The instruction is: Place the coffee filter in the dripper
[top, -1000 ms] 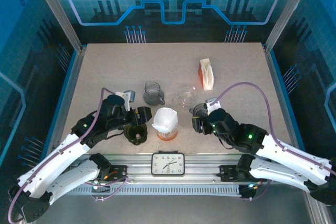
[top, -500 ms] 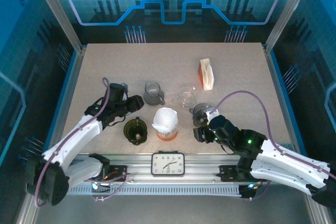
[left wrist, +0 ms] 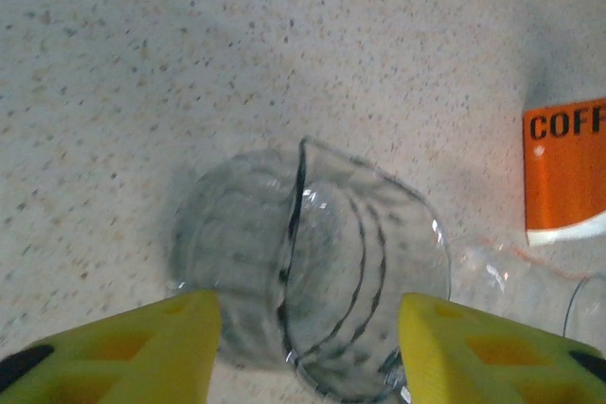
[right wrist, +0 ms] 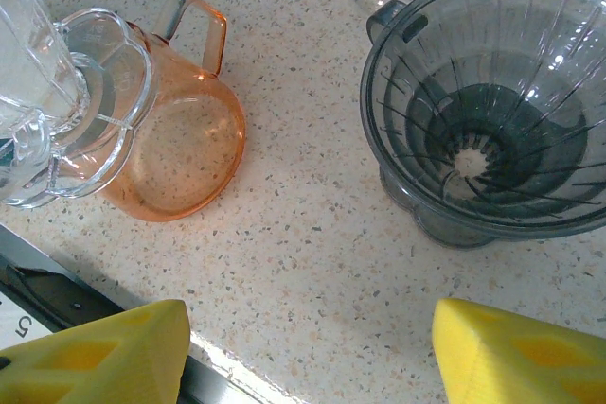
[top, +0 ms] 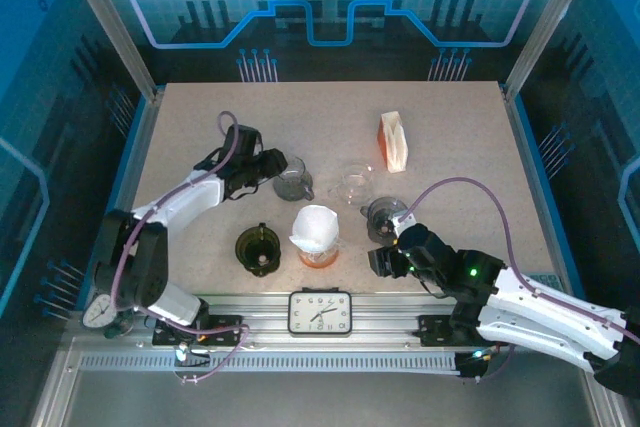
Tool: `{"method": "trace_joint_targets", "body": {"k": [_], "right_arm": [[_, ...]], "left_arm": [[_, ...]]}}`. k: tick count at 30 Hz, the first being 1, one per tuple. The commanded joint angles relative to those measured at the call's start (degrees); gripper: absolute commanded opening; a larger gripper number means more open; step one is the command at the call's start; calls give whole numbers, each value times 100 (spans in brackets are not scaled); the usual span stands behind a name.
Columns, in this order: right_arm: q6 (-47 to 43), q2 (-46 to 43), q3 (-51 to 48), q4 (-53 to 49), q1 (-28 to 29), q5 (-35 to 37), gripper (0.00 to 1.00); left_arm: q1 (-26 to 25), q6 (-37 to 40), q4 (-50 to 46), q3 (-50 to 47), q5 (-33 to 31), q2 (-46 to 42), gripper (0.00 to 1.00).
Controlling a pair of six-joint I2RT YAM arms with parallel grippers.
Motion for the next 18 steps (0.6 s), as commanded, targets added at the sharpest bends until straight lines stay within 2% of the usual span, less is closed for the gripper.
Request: {"method": "trace_joint_targets", "body": {"k": [1,3,9,18], "right_arm": [[101,-101,-53,86,-42,2,69],[112,-141,-74,86,-43,6,69],[114,-216,-146,52,-40,53,69],[108,-326,-218,12,-37,93,69]], "left_arm": [[33,175,-269,413,-195,357,45],[26,252,-515,582,-279,489,40],[-1,505,-923,843,-411,770,37],[-152,554,-1174,985,-596,963,24]]}}
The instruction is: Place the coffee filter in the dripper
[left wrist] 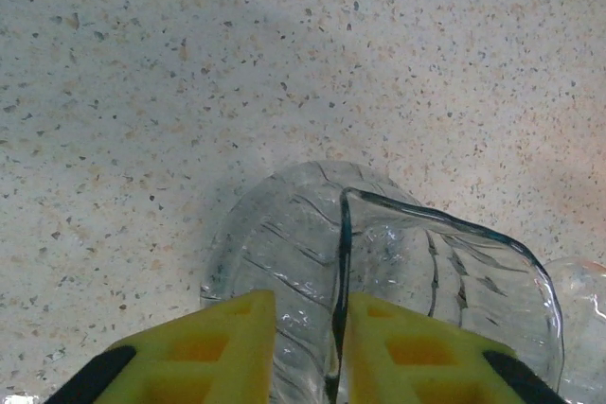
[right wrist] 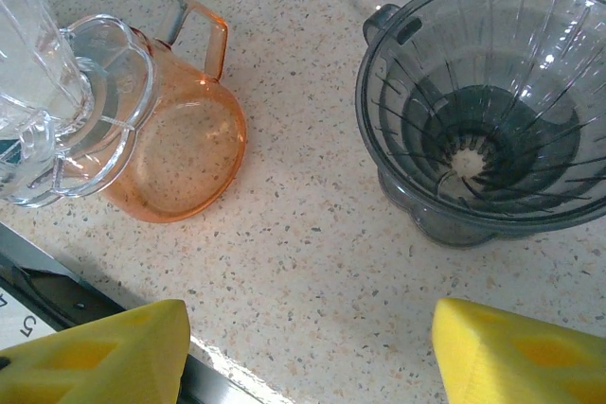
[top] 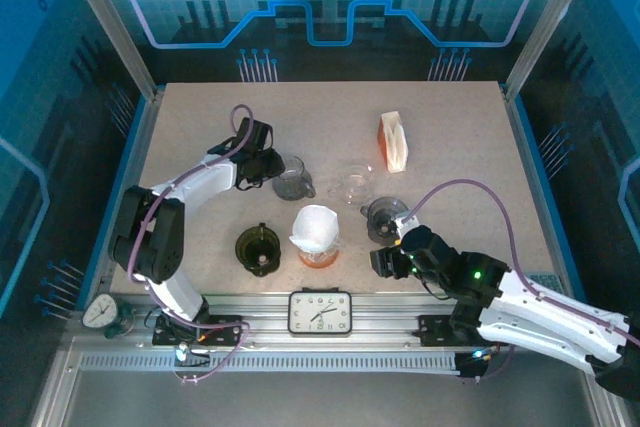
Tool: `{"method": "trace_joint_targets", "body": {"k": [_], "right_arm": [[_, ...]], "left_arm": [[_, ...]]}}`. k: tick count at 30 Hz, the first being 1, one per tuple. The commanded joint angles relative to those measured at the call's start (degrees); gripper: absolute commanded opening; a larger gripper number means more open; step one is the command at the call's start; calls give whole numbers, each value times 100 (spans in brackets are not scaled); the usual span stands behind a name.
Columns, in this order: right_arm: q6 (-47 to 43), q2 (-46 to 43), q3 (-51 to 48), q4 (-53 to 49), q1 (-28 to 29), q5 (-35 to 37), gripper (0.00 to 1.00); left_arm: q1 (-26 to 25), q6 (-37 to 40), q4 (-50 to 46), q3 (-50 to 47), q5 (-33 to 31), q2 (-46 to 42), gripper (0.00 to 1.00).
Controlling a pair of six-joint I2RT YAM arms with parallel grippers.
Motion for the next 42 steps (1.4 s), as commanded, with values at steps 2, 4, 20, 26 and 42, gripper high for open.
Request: {"method": "trace_joint_targets", "body": {"k": [2,4,20,26,42], "right_arm": [[100,-105,-143,29,-38,75,69],[107,-140,-172,39,-39,77,69],[137,-90,-608,831,-42,-468,69],[69,439,-851,1834,72,-802,69],[56,2313,-1369,4495,253,-1258,58]], "left_arm": [[-93,206,-409,253,-217,140,22],[-126,207,-452,251,-229,142,18],[-162,222,-1162,235,-298,-475,0],[-55,221,-1469,-96,-358,-1020,0],[170,179,-1549,-784,7,-1887,0]]}}
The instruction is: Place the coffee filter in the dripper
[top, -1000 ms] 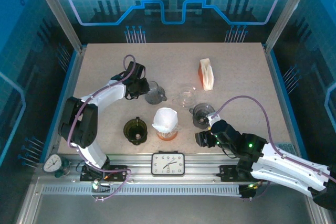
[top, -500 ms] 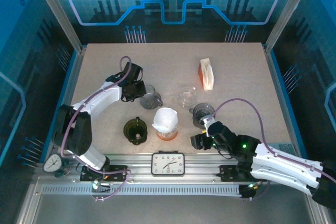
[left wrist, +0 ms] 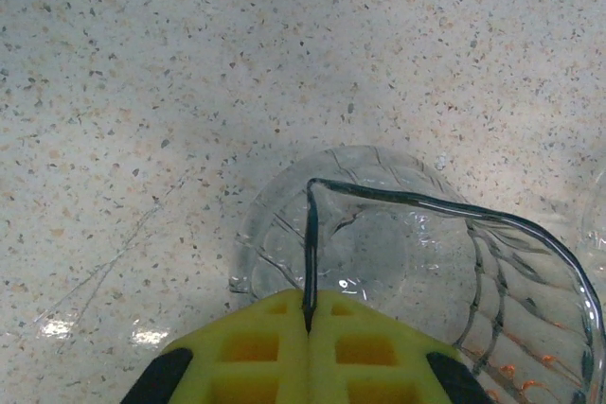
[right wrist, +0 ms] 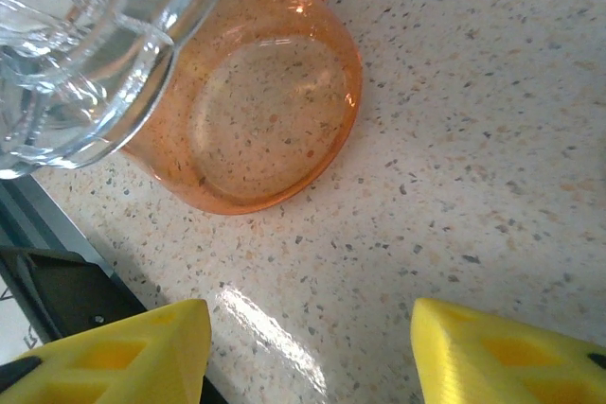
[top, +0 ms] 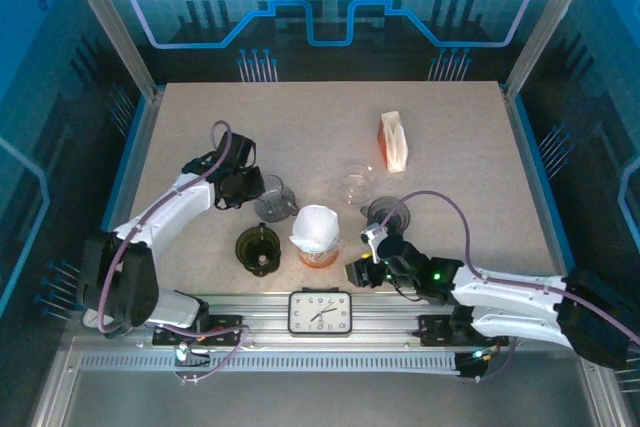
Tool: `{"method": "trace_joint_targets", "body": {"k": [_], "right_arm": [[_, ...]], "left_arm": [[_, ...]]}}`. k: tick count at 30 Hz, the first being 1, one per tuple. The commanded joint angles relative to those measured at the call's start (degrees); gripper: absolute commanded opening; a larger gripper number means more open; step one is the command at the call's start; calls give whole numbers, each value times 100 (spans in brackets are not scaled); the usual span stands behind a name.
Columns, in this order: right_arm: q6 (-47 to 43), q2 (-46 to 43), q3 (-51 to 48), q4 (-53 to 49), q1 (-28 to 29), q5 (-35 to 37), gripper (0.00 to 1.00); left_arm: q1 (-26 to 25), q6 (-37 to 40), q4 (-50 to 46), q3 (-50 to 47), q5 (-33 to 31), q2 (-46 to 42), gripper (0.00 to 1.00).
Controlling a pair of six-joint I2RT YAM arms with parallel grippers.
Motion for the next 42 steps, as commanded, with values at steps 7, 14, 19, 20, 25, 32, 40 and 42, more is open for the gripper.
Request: {"method": "trace_joint_targets", "body": {"k": [7,14,19,20,25,32,40,42], "right_arm": [[133,847,-268,1904,93,-224,55],[176,1365,-202,2580,89,-105,52],[213,1882,-139,3099,89,-146,49],[230,1990,-131,3208,91,-144,49],[265,2444,-53,3771,89,-171,49],[358,3003,249,4174,56,-200,48],[452,3592,791,4249,-174,-295,46],[447,3685,961,4185,-184,-233,45]], "left_arm": [[111,41,-101,-59,157,-361,0],[226,35,-191,-67,94,-448,0],[400,-27,-167,-83,191,-490,0],[418,-33,-187,-72,200,-499,0],[557,-44,-271,-63,204,-605,0],[969,-104,-311,-214,405,-913,0],[1344,-160,-411,-348,438,-1235,0],[1454,-183,-420,-378,415,-1306,0]]}}
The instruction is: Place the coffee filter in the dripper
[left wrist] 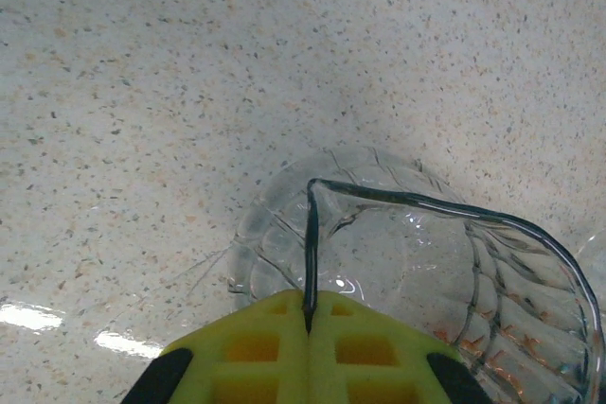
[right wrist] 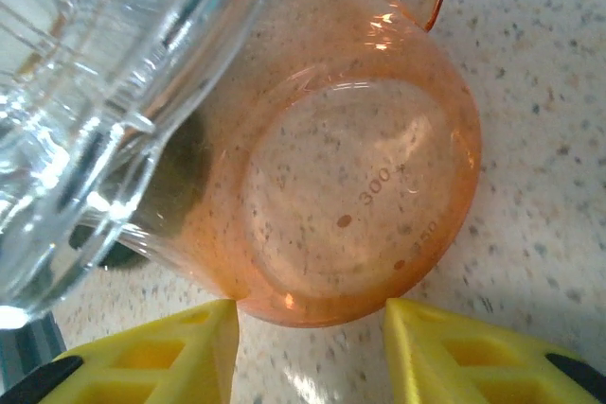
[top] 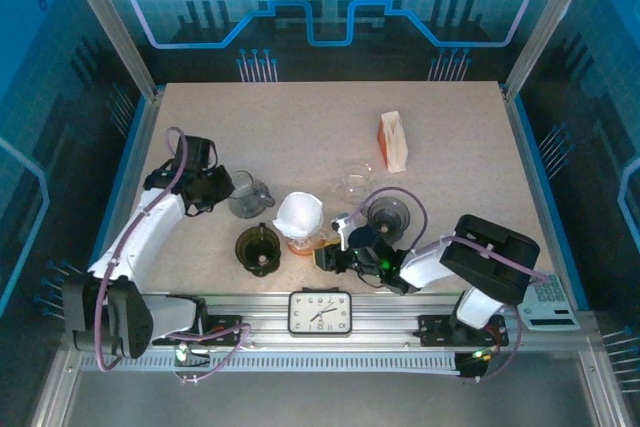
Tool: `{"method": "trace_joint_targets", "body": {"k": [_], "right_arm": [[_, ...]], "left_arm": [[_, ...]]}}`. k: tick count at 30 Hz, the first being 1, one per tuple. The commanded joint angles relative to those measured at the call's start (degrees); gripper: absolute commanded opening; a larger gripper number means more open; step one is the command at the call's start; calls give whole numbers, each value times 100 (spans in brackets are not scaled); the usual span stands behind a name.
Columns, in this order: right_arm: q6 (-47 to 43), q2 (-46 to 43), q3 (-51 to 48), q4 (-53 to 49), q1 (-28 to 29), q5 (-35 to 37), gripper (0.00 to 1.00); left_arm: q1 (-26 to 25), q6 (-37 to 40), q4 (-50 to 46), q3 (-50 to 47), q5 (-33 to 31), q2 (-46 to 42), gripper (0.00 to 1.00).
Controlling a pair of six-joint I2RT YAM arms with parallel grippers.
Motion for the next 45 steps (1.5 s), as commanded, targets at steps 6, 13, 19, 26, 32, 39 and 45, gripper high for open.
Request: {"method": "trace_joint_targets", "body": {"k": [6,13,19,26,32,39,45], "right_arm": [[0,449,777,33,-79,254,44],[6,996,1439,-118,-113,285,43],[40,1526,1990,-207,-176,249,43],[173,2062,2650,-325,-355,93,42],[121,2306,3187,-573,-439,-8,42],[-29,1853,2779,-565,-387,81,51],[-48,937,1831,-526,-295,377,53]], "left_arm": [[414,-124,-156,-67,-184,-447,0],[870,-193,-236,-32,-356,-555,0],[1348,-306,-207,3,-303,-586,0],[1642,-462,-54,64,-205,-567,0],[1696,-439,-58,181,-210,-485,0],[1757,-513,-20,431,-198,-443,0],[1749,-623,8,911,-136,-324,0]]}}
